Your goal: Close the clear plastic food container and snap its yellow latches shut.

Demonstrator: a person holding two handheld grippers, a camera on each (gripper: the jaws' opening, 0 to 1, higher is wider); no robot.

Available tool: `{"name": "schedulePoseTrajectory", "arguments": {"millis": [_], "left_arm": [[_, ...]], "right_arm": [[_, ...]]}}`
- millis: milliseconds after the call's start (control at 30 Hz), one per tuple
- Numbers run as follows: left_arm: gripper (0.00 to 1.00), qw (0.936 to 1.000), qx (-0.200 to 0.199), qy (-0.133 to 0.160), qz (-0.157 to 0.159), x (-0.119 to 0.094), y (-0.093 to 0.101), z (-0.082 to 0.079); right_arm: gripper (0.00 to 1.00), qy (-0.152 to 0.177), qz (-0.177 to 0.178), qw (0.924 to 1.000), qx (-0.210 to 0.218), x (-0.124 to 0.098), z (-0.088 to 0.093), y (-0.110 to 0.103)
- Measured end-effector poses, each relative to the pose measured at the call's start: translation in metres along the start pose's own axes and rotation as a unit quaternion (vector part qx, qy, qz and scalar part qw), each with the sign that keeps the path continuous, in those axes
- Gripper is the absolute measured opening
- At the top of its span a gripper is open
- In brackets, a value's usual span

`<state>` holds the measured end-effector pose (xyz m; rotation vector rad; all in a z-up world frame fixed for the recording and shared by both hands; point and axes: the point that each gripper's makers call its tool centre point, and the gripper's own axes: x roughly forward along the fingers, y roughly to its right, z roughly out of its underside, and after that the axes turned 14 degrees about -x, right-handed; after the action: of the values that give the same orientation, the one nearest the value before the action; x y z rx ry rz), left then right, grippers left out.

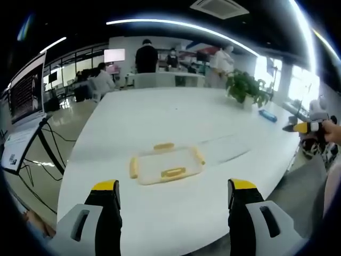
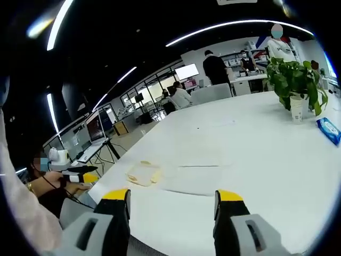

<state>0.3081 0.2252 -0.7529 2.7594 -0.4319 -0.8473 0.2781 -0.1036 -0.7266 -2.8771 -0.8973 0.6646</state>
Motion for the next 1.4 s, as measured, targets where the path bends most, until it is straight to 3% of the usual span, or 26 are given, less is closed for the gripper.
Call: {"name": "schedulePoseTrajectory", "arguments": {"millis": [100,233,333,567,1033,1400], "left_arm": [[0.82,1.0,0.002,-0.002,0.001,0.003,0.001,-0.001],[0.82,0.9993,0.034,-0.016,-0.007,0.007,-0.004,-0.002],[0.82,0.9999,0.011,-0.005,0.003,0.01,-0.005,-0.009],[0.82,0.9998,0.019,0.002,0.002,0.011,-0.009,-0.022],[0.82,0.9995,0.031,-0.009,0.007,0.024,-0.013,-0.026],[0.82,0.9993,0.036,-0.011,0.007,0.032,-0.019,-0.037]], "right_arm": [[0.63,-0.003,-0.006,1.0,0.001,0.007,0.0,0.0],[0.63,-0.01,-0.019,0.9998,-0.005,0.014,-0.001,-0.004],[0.63,-0.016,-0.026,0.9994,-0.014,0.02,-0.003,-0.005],[0.63,-0.03,-0.034,0.998,-0.045,0.028,-0.007,-0.001],[0.63,-0.028,-0.03,0.9979,-0.049,0.041,-0.015,0.006],[0.63,-0.016,-0.012,0.9985,-0.052,0.048,-0.031,0.022]]}}
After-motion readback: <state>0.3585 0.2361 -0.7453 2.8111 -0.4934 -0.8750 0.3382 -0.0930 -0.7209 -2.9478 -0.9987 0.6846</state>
